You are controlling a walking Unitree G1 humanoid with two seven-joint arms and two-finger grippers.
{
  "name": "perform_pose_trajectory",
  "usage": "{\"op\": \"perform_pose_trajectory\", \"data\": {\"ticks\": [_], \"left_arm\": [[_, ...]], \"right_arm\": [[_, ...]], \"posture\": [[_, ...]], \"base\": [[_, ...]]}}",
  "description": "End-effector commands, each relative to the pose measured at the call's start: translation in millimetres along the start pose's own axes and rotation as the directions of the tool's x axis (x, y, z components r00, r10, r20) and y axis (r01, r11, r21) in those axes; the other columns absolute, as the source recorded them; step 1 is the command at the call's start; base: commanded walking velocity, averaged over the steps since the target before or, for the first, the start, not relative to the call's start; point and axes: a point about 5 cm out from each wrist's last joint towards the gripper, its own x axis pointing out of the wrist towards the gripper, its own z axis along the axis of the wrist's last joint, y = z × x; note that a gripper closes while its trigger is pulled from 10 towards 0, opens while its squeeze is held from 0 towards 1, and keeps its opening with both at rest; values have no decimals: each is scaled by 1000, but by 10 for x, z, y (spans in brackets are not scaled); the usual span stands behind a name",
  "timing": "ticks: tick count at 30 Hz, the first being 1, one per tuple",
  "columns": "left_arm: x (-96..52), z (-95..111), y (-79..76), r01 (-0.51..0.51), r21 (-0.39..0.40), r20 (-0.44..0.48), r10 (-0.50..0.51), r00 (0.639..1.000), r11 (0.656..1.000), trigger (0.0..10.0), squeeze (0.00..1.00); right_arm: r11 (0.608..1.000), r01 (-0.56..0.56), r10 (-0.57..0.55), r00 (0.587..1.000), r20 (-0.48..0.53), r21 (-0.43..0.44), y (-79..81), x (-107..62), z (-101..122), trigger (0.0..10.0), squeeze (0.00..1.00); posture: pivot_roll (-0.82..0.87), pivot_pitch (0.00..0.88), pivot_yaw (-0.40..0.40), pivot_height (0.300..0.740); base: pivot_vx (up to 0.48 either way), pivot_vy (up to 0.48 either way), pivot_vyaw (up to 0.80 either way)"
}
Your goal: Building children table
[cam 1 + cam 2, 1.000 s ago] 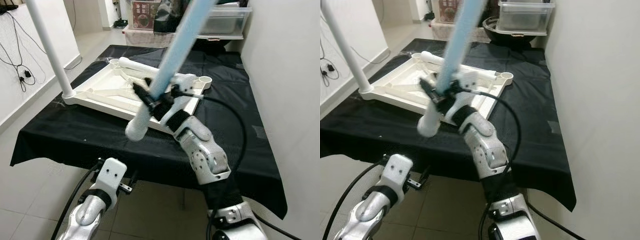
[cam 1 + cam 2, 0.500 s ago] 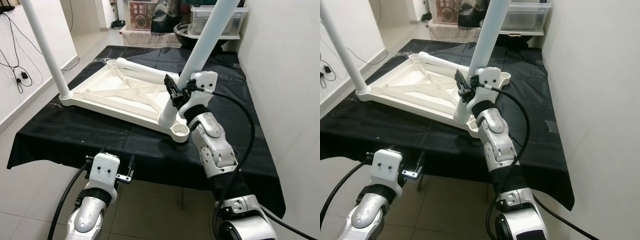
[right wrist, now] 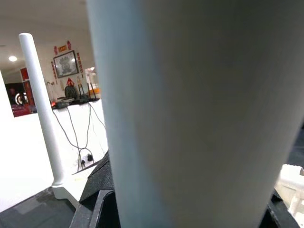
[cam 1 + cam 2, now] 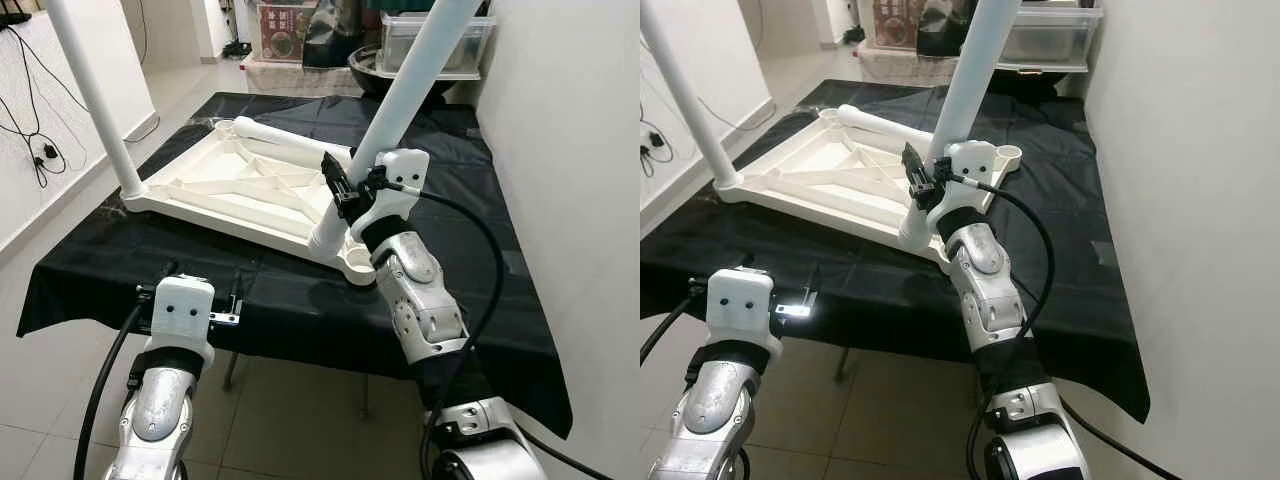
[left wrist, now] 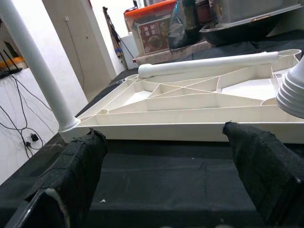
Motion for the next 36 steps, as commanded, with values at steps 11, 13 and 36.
{"op": "perform_pose_trajectory", "data": {"ticks": [11,13,36], "left_arm": [[-4,-4,-7,1,30,4,-1,1000,1000,10000,0],[-3,-5,-11,5,26,2,-6,1000,1000,10000,0],[12,-34,-69,32,26,-9,-32,999,999,10000,0]], "right_arm": [[1000,-29,29,1000,8,0,81,0,-15,10000,0],[999,-32,32,999,6,2,93,-4,-27,10000,0],[999,-37,37,999,0,19,80,-2,-45,10000,0]], "posture": [[-2,28,4,740],[-2,28,4,740],[-1,46,3,740]], "base": [[348,0,0],[369,0,0],[145,0,0]]}}
